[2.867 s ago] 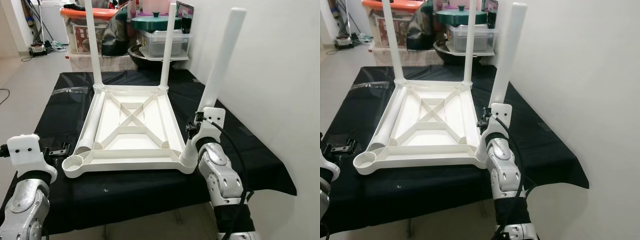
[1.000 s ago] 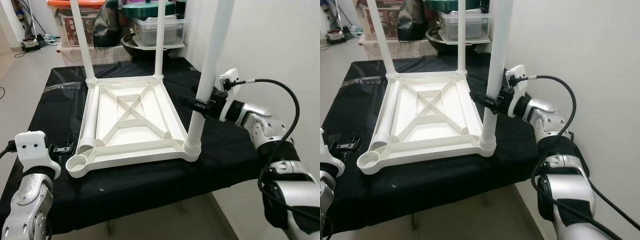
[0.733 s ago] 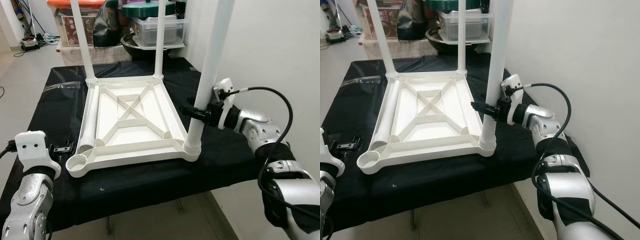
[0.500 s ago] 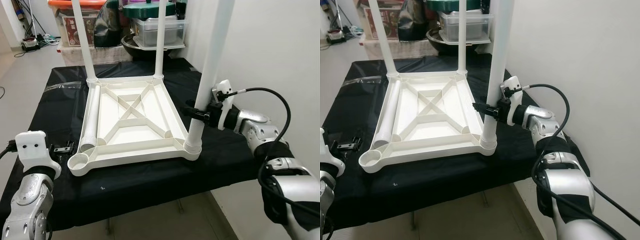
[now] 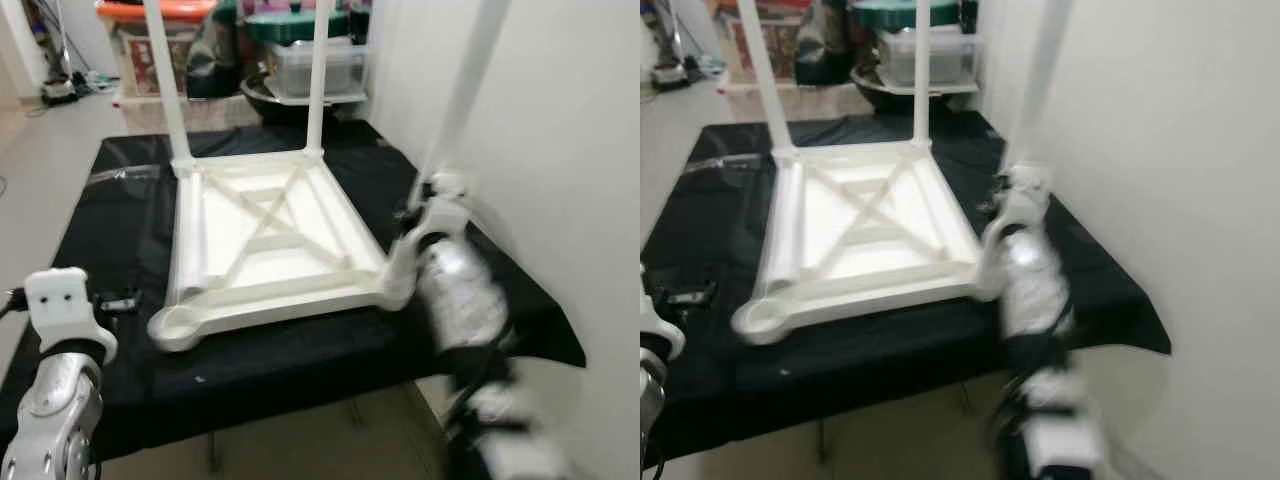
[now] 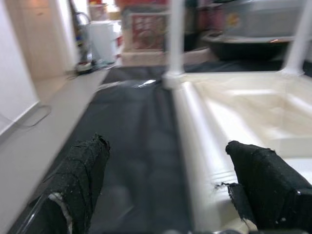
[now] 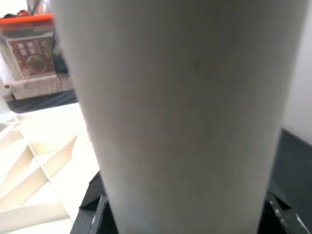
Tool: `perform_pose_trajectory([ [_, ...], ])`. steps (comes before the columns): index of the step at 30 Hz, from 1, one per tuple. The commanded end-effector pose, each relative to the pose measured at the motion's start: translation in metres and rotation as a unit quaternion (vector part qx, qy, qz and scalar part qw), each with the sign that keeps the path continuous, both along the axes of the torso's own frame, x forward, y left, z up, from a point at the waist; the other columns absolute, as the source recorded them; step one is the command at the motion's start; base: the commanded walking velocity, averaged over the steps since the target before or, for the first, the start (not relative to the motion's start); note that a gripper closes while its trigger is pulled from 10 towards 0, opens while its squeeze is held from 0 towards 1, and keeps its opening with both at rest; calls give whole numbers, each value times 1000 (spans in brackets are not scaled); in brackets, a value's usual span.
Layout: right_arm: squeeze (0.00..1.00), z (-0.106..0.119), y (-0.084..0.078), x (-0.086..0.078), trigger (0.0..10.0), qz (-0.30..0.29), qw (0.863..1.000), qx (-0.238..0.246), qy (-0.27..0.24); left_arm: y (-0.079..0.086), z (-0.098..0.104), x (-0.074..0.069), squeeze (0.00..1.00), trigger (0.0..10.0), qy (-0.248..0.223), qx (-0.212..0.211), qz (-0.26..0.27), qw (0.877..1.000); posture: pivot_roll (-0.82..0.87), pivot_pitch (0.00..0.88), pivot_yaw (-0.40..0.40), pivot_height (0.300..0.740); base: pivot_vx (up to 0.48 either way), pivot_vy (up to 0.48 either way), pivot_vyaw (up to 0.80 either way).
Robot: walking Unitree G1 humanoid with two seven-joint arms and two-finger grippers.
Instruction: Building children table
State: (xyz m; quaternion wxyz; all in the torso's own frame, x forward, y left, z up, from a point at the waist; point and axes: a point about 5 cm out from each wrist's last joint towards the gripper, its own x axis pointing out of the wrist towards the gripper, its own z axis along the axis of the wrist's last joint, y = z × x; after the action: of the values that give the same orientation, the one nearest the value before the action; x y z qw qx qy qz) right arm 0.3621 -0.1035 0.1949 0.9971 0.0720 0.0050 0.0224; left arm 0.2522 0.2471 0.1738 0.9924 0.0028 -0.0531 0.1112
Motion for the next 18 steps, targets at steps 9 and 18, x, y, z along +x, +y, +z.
perform_pose_trajectory([
  [9, 0, 0, 32, 8, 10000, 56, 996, 32, 62, -1, 1, 6, 0, 10000, 0, -1, 1, 1000, 46, 0, -43, 740, 0, 0, 0],
  [18, 0, 45, -23, 22, 10000, 131, 991, -35, -19, -4, 0, 5, 0, 10000, -2, -3, 2, 1000, 44, 0, -61, 740, 0, 0, 0],
])
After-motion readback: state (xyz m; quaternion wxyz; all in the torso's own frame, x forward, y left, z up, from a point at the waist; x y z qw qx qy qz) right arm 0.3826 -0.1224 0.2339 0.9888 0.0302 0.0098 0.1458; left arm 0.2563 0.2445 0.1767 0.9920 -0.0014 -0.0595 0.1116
